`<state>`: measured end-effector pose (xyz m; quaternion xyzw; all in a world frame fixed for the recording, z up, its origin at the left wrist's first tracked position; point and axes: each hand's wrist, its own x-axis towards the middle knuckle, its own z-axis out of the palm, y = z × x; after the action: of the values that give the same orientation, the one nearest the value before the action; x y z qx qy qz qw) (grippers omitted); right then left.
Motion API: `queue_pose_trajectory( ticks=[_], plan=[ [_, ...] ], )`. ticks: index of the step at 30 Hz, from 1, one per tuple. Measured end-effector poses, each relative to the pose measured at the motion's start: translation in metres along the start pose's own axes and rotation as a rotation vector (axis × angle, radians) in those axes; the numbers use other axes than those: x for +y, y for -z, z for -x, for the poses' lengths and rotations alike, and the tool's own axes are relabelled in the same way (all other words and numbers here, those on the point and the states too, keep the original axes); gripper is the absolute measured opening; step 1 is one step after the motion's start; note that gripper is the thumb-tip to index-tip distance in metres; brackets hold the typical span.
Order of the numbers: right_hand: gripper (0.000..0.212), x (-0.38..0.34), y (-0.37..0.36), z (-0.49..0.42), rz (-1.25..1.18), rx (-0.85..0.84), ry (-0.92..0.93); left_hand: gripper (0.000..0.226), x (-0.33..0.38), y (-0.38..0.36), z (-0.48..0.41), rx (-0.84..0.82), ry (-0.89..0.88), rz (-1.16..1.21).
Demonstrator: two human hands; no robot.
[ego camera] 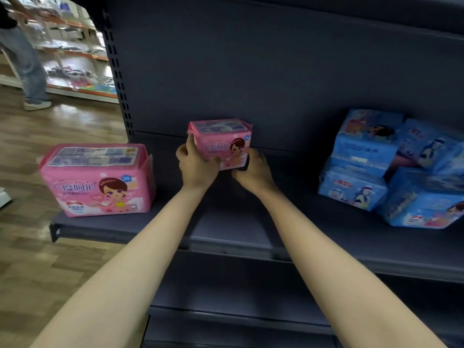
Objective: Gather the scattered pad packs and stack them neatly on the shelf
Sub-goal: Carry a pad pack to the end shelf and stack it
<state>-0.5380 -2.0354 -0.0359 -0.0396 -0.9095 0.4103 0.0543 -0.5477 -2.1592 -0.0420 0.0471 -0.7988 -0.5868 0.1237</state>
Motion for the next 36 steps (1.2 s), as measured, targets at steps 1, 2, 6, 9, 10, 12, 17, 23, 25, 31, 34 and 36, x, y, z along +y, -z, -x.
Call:
queue_pose_trajectory(
  ticks=[1,2,6,9,10,12,17,23,25,31,34,36],
  plan=[
    [0.051,-0.003,-0.004,-0.006,-0.038,0.012,-0.012,0.079,-0.002,0.001,-0.004,-0.007,-0.004,-0.007],
    [0.053,-0.005,-0.006,-0.011,-0.077,0.031,-0.023,0.079,-0.003,0.003,-0.007,-0.018,-0.004,-0.017],
    [0.07,-0.004,-0.012,-0.029,-0.271,0.076,-0.085,0.086,-0.007,0.003,-0.015,-0.099,-0.002,-0.008],
    [0.068,-0.002,-0.017,-0.036,-0.339,0.079,-0.081,0.095,-0.01,0.001,-0.019,-0.13,-0.013,0.008],
    [0.067,-0.001,-0.02,-0.038,-0.34,0.098,-0.068,0.097,-0.009,0.001,-0.02,-0.137,-0.012,0.005],
    [0.066,0.004,-0.023,-0.041,-0.352,0.146,-0.061,0.099,-0.006,0.0,-0.022,-0.161,-0.018,0.001],
    [0.082,0.038,-0.022,-0.051,-0.364,0.327,-0.105,0.098,0.004,-0.016,-0.013,-0.236,-0.064,0.022],
    [0.093,0.035,0.013,-0.007,-0.283,0.512,-0.189,0.094,0.014,-0.052,0.002,-0.326,-0.113,0.075],
    [0.089,0.034,0.023,0.008,-0.277,0.514,-0.212,0.094,0.013,-0.065,0.006,-0.338,-0.136,0.107],
    [0.071,0.054,0.034,0.022,-0.211,0.585,-0.24,0.091,0.008,-0.089,0.016,-0.4,-0.188,0.132],
    [0.067,0.051,0.035,0.027,-0.209,0.6,-0.243,0.088,0.019,-0.079,0.023,-0.421,-0.199,0.135],
    [0.064,0.046,0.033,0.031,-0.211,0.629,-0.222,0.082,0.022,-0.072,0.026,-0.423,-0.197,0.108]
  ],
)
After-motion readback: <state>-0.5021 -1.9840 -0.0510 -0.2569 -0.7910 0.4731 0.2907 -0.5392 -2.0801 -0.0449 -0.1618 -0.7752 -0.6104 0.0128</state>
